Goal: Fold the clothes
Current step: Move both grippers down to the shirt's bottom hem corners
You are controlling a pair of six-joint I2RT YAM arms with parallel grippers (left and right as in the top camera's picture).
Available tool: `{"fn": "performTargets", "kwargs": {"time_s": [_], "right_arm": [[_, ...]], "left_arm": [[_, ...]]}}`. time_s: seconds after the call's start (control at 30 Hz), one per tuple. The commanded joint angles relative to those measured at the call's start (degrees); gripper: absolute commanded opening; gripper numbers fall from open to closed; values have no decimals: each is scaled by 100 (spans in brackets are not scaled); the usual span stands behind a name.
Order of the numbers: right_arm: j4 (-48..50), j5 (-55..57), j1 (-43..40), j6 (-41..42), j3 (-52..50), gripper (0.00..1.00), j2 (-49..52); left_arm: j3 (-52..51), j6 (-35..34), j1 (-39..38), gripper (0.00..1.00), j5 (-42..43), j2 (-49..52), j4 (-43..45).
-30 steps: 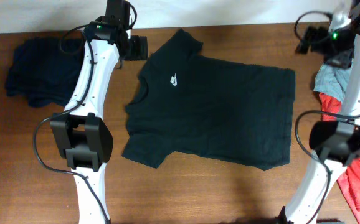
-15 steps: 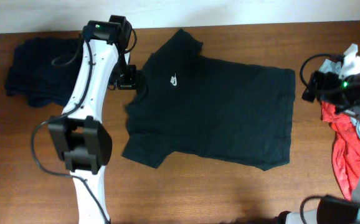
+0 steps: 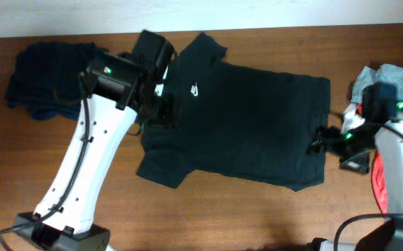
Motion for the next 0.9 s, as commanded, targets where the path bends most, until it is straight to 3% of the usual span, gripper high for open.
{"fn": "performTargets", "kwargs": {"time_s": [0.0, 0.17, 0.4, 0.5, 0.57, 0.67, 0.87], "right_arm": [[264, -334, 39, 55, -601, 97, -164], [358, -382, 39, 55, -942, 97, -173], [468, -420, 39, 61, -1056, 97, -173], [544, -448, 39, 74, -1071, 96, -173], [584, -446, 39, 151, -1071, 97, -173], [590, -444, 39, 151, -1082, 96, -173], [702, -446, 39, 190, -1099, 97, -170]], "left_arm": [[-844, -343, 166, 99, -59, -199, 330], [-2000, -186, 531, 99, -153, -424, 1069], [-3294, 435, 1209, 99, 363, -415, 2096], [-3536, 1508, 1410, 96, 1582, -415, 2459], [-3628, 1963, 1458, 90, 1864, -411, 2522], [-3720, 1998, 1482, 82, 1803, -387, 2509], [-4170, 1996, 1482, 78, 1580, -323, 2778]]}}
